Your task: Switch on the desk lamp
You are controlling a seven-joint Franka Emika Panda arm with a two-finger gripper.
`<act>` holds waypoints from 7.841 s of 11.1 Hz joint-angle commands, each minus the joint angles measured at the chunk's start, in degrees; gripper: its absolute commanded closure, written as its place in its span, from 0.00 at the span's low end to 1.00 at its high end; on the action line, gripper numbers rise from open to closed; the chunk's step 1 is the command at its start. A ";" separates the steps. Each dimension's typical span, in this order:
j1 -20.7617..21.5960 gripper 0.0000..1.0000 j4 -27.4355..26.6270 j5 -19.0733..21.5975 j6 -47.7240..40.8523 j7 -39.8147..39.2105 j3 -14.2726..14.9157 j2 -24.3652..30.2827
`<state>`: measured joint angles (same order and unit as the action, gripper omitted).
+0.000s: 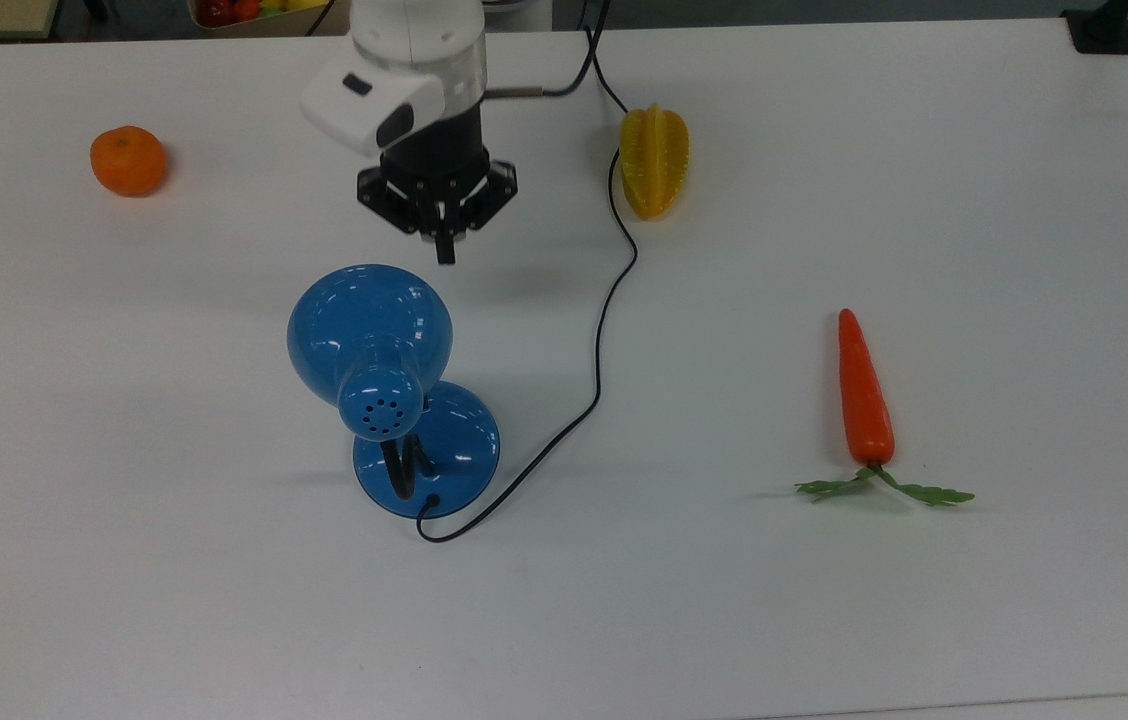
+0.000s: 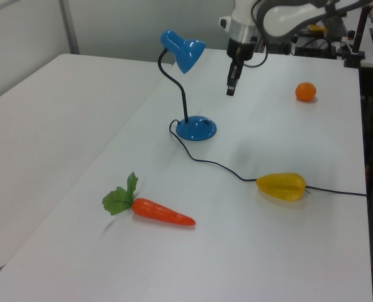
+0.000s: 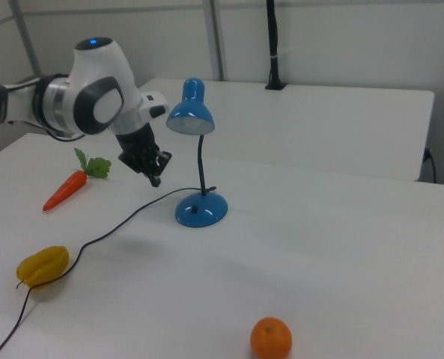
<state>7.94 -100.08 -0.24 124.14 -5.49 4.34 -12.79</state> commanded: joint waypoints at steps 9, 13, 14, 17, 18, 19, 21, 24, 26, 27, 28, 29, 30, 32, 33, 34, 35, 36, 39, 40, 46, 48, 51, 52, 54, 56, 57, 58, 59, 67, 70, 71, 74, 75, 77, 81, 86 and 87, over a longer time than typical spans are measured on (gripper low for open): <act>-1.70 1.00 -0.29 -3.44 24.82 -0.31 0.41 -13.21; -1.87 1.00 0.06 -4.15 26.42 -0.31 0.41 -15.24; -1.96 1.00 -0.02 -4.50 28.42 -0.31 0.32 -15.33; -1.96 1.00 0.06 -4.59 29.67 -0.22 0.40 -16.48; -1.96 1.00 0.06 -4.59 29.67 -0.22 0.32 -16.57; -1.96 1.00 0.06 -4.59 29.67 -0.22 0.32 -16.65; -1.96 1.00 0.06 -5.20 29.67 -0.22 0.41 -16.65; -1.96 1.00 0.06 -5.29 29.76 -0.22 0.32 -17.27; -1.96 1.00 -0.03 -5.65 30.54 -0.22 0.41 -17.36; -1.96 1.00 -0.03 -5.73 30.98 -0.31 0.41 -18.23; -2.05 1.00 -0.03 -5.73 31.77 -0.22 0.41 -18.41; -2.14 1.00 -0.03 -5.73 31.95 -0.22 0.32 -18.41; -2.31 1.00 -0.03 -5.73 31.95 -0.22 0.40 -18.41; -2.66 1.00 -0.11 -5.91 31.61 -0.22 0.41 -17.63; -2.92 1.00 -0.29 -5.82 31.25 -0.22 0.41 -16.75; -3.01 1.00 -0.55 -5.82 31.16 -0.22 0.32 -15.78; -3.19 1.00 -0.81 -5.74 30.64 -0.05 0.32 -14.91; -3.19 1.00 -1.08 -5.73 28.55 -0.04 0.32 -13.77; -3.10 1.00 -1.08 -5.73 19.33 -0.48 0.32 -9.99; -3.10 1.00 -1.08 -5.73 15.82 -0.48 0.32 -8.67; -2.58 0.86 -0.38 -4.95 -4.67 -1.28 0.23 0.47; -2.40 0.38 -0.38 -3.81 -8.98 -0.49 0.23 4.07; -2.40 0.00 1.45 -3.54 -13.56 1.52 -0.12 7.68; -2.40 0.00 3.12 -3.45 -16.53 4.41 -0.21 8.04; -2.14 0.00 7.08 -3.45 -23.48 10.22 -0.47 9.70; -1.70 0.00 8.75 -3.27 -27.44 12.69 -1.78 11.03; -1.70 0.00 9.37 -2.66 -29.03 14.00 -2.49 11.90; -1.70 0.00 9.55 -1.35 -30.00 15.50 -2.84 12.69; -1.70 0.00 9.55 -1.08 -32.01 15.95 -3.02 13.40; -1.00 0.00 5.95 4.36 -25.10 6.93 -2.86 15.95; 0.76 0.00 5.25 7.88 -24.91 0.14 0.40 16.30; 0.76 0.00 5.16 7.98 -25.00 0.04 0.41 16.13; 0.76 0.00 5.33 7.45 -25.09 0.04 0.40 16.04; 0.76 0.00 5.34 7.45 -25.09 0.04 0.32 15.87; 0.76 0.00 5.42 7.45 -25.09 0.04 0.32 15.87; 0.76 0.00 5.42 7.45 -25.09 0.13 0.23 15.78; 0.76 0.00 5.42 7.45 -25.17 0.04 0.23 15.78; 0.76 0.00 5.42 7.45 -25.09 0.04 0.23 15.78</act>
<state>7.61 -92.45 6.64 97.43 -4.25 3.50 1.39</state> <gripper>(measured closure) 0.000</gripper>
